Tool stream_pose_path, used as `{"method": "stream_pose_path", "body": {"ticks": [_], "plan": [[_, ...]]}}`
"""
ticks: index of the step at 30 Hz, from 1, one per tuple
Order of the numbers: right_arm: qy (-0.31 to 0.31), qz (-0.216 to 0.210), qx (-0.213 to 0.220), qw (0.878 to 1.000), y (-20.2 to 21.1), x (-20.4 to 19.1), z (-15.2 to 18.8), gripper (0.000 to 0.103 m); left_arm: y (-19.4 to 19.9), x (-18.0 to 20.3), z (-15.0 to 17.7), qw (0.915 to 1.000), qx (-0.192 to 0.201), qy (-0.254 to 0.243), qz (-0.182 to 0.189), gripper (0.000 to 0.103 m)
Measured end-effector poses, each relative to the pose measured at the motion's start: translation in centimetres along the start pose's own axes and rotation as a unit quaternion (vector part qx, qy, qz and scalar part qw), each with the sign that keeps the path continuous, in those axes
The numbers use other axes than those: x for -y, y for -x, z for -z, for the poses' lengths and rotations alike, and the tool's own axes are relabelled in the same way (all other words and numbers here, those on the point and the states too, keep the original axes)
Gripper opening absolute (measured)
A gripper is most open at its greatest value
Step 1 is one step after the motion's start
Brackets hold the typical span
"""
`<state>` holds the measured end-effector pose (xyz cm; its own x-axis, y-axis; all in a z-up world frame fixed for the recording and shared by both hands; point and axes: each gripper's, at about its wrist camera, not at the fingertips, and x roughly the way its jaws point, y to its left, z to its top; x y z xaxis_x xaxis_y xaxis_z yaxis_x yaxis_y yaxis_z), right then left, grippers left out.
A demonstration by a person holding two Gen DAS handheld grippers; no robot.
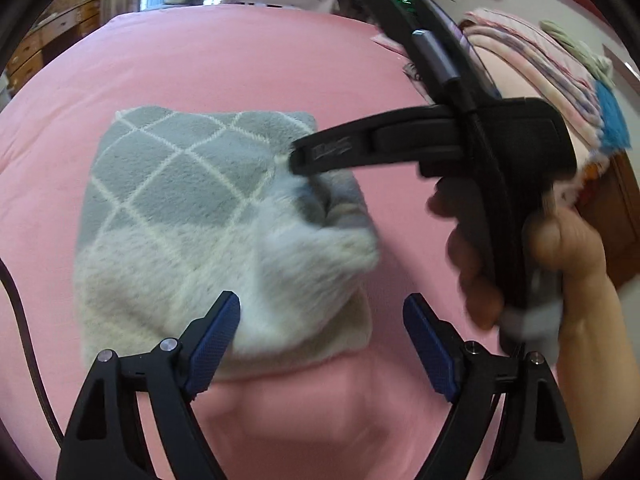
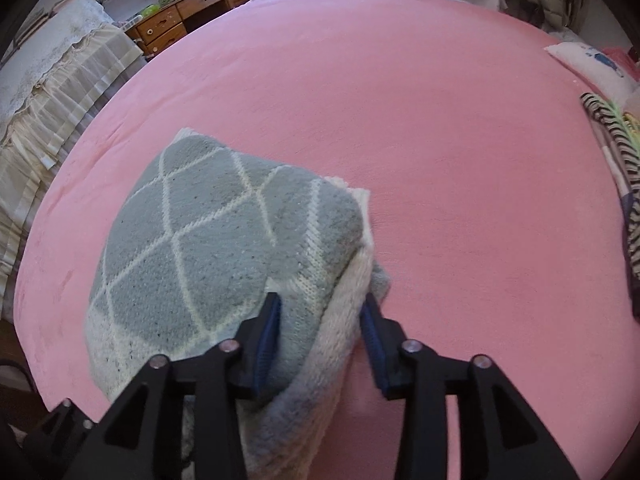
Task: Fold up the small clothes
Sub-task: 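Open both tools and release the folded sweater onto the bedspread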
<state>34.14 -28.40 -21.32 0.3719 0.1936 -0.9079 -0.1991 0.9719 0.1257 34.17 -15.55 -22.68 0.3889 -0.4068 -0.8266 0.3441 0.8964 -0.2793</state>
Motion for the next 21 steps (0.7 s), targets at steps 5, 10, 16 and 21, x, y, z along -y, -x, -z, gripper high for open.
{"method": "stream_pose_path", "body": {"ticks": [5,10,16,21], "plan": [[0.001,0.049,0.039,0.998,3.9,-0.4,1.1,0.047,4.8,-3.9,0.7,0.9985,0.008,-0.035,-0.042,0.083],[0.018,0.035,0.085,0.996,7.4,-3.1,2.5,0.047,8.7,-9.8,-0.8,0.9912,0.072,-0.01,-0.111,0.088],[0.047,-0.007,0.11,0.993,7.6,-8.4,2.6,0.047,8.4,-12.7,-1.8,0.9846,0.083,0.034,-0.15,0.088],[0.044,0.049,0.063,0.996,2.7,-6.9,4.4,0.04,4.7,-12.6,-2.2,0.9902,0.061,0.031,-0.122,0.088]]}}
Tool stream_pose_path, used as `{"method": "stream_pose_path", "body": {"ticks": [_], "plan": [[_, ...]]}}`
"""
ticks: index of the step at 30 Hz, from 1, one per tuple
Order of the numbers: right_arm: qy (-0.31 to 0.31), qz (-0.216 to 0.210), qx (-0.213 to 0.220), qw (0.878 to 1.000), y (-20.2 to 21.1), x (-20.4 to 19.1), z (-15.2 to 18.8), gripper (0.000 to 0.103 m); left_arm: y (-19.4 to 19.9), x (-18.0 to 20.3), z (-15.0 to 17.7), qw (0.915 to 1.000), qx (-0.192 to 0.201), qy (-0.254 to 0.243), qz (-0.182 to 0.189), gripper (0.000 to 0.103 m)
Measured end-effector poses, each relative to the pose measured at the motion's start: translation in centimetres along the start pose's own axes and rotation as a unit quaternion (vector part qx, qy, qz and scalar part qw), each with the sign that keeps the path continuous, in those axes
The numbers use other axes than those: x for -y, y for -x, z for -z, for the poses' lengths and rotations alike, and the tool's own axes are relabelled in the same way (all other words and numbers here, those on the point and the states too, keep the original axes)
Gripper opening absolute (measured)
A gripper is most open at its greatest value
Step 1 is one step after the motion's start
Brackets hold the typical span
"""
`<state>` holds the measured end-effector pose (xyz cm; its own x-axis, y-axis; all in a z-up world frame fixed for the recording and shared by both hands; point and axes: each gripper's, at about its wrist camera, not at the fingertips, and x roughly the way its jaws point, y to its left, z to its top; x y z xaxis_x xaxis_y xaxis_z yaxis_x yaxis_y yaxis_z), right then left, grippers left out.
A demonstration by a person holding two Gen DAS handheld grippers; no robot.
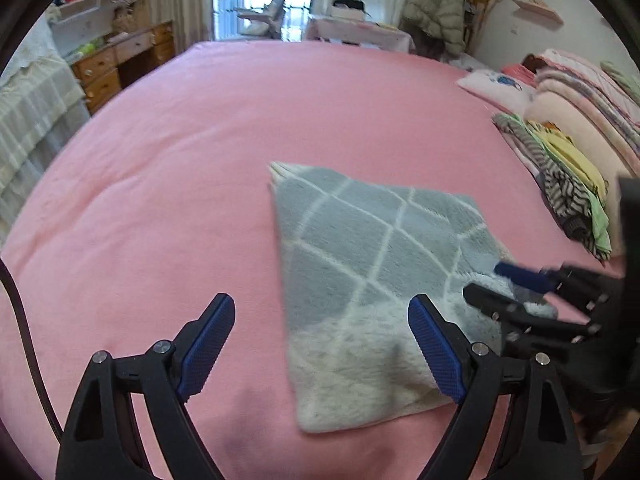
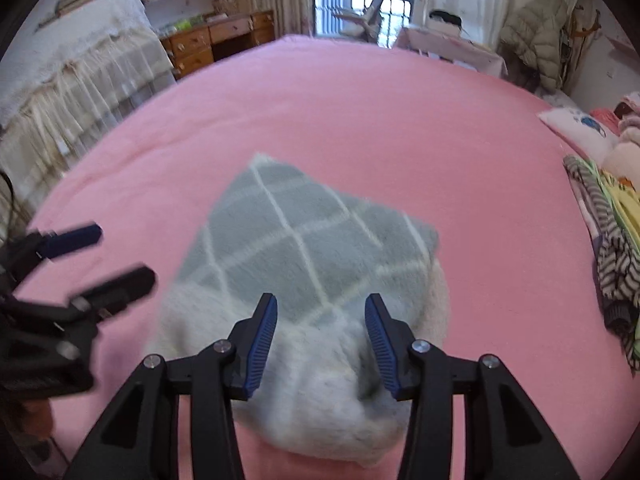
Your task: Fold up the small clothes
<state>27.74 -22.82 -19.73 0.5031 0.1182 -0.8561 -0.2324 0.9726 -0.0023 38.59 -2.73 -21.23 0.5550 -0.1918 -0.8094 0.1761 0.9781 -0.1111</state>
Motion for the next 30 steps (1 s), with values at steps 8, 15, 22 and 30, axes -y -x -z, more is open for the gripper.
{"method": "stream_pose_path", "body": {"ticks": [8,15,22,30], "plan": [[-0.088,-0.03,-0.005,0.996,-2.9,5.1,5.9,0.052,-7.1,0.2,3.6,0.997,-0.067,0.011,0.036,0.099],[-0.101,-0.021,0.027,0.994,-2.8,4.4,8.6,0.056,-8.6,-3.6,5.5,0.9877,-0.093,0.063,0.109,0.101],[-0.085,-0.012,0.031,0.996,-0.4,4.9,7.3,0.064,-6.0,-3.5,4.5,0.9918,-0.078,0.024,0.098,0.101],[-0.079,-0.008,0.034,0.996,3.4,5.8,6.1,0.075,-1.5,-3.3,1.7,0.996,-0.058,-0.044,0.051,0.101]]}}
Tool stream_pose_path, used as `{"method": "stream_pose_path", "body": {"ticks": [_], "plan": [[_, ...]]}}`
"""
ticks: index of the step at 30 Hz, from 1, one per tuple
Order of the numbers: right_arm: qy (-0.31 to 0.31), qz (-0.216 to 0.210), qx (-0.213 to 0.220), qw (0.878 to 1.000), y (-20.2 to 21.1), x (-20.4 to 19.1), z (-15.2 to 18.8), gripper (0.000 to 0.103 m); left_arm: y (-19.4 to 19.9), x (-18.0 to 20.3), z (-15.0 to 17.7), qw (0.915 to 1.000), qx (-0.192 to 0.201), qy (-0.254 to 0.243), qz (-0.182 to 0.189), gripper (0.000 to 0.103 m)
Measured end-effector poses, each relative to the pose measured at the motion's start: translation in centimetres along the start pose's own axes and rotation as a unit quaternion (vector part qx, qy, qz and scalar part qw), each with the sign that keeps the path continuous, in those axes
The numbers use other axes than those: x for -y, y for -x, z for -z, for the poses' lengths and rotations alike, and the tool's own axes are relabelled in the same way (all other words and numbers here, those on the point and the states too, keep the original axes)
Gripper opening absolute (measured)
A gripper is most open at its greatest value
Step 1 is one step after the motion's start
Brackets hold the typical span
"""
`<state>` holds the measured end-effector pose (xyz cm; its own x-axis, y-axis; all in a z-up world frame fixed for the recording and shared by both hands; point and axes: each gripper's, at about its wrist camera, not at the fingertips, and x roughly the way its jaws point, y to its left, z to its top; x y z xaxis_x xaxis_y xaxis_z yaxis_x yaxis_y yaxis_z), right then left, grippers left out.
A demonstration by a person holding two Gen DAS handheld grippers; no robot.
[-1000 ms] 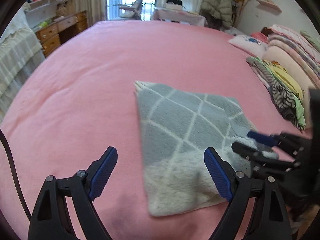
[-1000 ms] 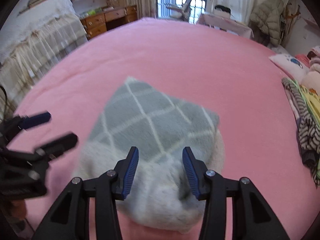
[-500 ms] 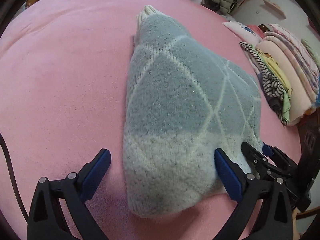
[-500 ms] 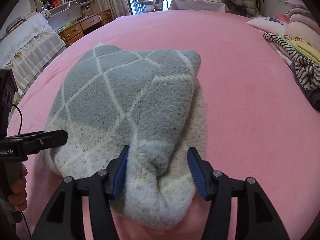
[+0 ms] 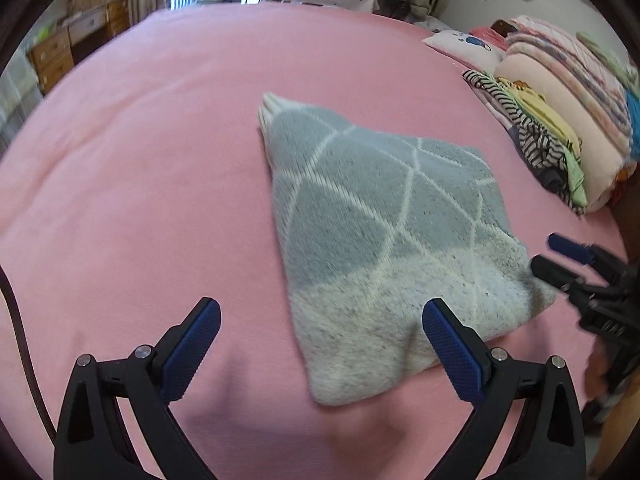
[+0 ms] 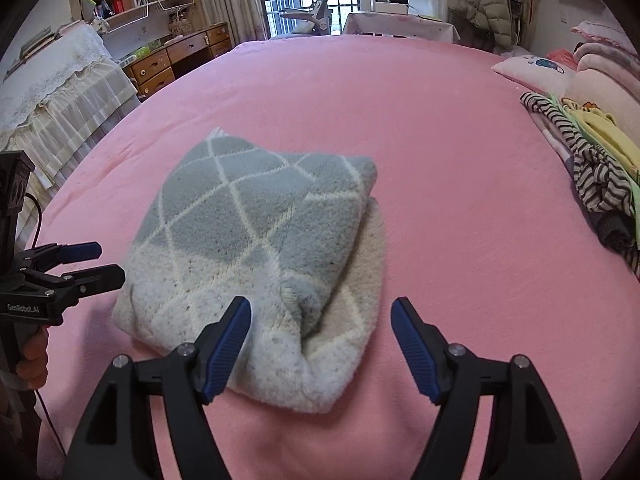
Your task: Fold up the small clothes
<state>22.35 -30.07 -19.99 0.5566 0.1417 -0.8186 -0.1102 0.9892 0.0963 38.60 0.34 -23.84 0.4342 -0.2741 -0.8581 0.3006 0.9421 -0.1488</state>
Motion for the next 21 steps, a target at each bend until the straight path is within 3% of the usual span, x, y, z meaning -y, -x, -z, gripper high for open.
{"method": "stream_pose_path", "body": {"ticks": [6,11,17,21], "plan": [[0.009,0.007,0.015,1.0,2.2,-0.1,-1.2,0.075,1.0,1.2,-2.0,0.9987,-0.001,-0.04,-0.03,0.101],[0.014,0.005,0.026,1.0,3.1,-0.8,-2.2,0.077,1.5,1.5,-3.2,0.9986,-0.003,-0.044,-0.028,0.101],[0.001,0.009,0.016,1.0,2.1,-0.8,-3.3,0.082,0.8,2.3,-4.2,0.9969,-0.007,-0.067,-0.041,0.102],[-0.017,0.015,-0.007,1.0,0.2,0.1,-4.0,0.082,0.0,1.4,-5.2,0.9982,-0.014,-0.047,-0.035,0.102]]}}
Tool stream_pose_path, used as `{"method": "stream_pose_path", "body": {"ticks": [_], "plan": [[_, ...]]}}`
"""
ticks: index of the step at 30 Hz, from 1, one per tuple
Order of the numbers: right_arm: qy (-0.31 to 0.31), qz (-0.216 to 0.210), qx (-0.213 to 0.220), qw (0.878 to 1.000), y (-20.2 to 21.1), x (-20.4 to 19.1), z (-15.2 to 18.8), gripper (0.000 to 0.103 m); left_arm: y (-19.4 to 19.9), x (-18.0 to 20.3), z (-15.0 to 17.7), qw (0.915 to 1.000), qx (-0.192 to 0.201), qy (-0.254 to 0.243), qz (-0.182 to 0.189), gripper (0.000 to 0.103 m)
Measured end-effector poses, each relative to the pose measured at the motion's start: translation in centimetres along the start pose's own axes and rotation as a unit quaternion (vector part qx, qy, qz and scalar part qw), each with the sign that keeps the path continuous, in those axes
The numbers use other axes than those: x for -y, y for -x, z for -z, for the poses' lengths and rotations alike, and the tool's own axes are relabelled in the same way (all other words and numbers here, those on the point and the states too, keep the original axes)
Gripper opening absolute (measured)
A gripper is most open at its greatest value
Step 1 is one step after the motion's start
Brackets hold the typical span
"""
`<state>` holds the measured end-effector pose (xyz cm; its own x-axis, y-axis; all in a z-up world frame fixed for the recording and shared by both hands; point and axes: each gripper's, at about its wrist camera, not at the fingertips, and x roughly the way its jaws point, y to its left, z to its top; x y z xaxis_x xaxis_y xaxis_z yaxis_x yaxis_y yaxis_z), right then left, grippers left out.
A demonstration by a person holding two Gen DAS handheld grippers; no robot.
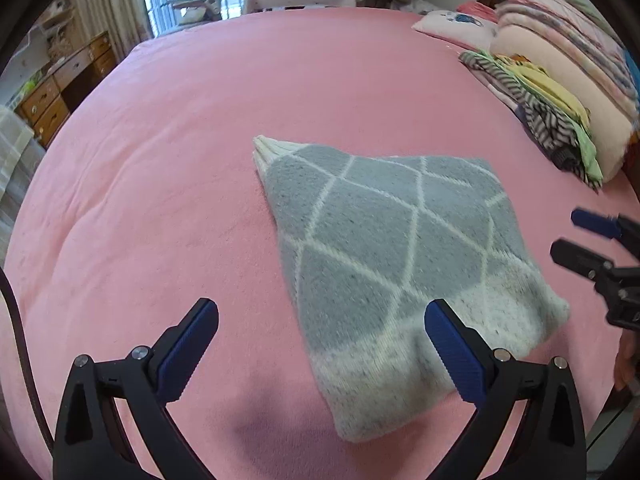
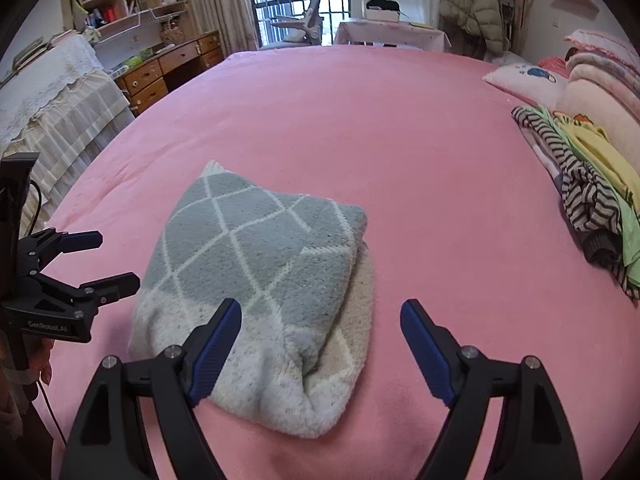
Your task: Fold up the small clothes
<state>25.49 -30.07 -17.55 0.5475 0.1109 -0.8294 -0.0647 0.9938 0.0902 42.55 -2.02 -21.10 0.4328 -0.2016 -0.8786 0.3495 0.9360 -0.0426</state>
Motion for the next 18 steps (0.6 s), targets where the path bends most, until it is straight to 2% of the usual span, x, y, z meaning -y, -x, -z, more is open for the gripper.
{"method": "stream_pose_path", "body": {"ticks": [4,6,12,18], "plan": [[-0.027,-0.01,-0.033,0.999,-2.4,1.4,-0.3,0.082,-1.5,-2.2,-0.9,0.9973,-0.028,0.055,0.04,0.103],[-0.046,-0.019,-0.051,0.997,-3.5,2.2,-0.4,0.082,-2.2,-3.0,-1.1,0.9954,-0.039,0.073,0.048,0.103],[-0.092,-0.064,-0.082,0.99,-5.2,3.9,0.2,0.082,-3.8,-4.0,-1.2,0.9929,-0.049,0.09,0.06,0.103],[-0.074,-0.084,-0.096,0.989,-6.0,3.1,0.5,0.082,-5.8,-3.6,-1.2,0.9892,-0.072,0.098,0.082,0.103]]}}
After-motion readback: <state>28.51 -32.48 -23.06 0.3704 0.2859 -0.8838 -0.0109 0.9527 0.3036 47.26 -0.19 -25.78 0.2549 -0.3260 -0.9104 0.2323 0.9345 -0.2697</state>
